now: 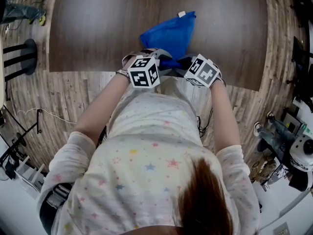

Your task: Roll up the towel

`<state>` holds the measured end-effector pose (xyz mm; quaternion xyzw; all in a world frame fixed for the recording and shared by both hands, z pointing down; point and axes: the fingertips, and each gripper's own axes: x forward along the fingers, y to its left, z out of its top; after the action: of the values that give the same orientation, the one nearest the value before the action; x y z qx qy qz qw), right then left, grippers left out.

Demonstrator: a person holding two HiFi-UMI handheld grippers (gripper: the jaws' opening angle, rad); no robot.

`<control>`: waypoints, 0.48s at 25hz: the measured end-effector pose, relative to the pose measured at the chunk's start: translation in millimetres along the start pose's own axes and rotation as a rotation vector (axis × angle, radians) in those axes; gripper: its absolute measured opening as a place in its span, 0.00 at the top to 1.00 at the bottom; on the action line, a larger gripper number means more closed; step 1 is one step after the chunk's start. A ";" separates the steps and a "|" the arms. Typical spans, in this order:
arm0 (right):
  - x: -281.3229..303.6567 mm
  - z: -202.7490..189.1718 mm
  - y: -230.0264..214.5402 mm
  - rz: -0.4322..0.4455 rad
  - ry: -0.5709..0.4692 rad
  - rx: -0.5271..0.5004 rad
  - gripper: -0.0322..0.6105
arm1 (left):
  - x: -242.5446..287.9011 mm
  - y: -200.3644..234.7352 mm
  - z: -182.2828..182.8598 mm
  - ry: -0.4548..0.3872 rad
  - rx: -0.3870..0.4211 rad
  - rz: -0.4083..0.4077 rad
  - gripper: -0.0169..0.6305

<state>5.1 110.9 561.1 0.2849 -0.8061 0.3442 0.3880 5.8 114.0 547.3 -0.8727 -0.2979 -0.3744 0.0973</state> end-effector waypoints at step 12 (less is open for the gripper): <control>-26.4 14.6 -8.1 -0.170 -0.123 -0.008 0.76 | -0.5 17.8 -2.0 0.042 -0.187 -0.134 0.86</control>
<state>18.9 99.7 535.4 0.3714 -0.8027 0.2886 0.3668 14.9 98.7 549.3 -0.8481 -0.3173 -0.4243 -0.0037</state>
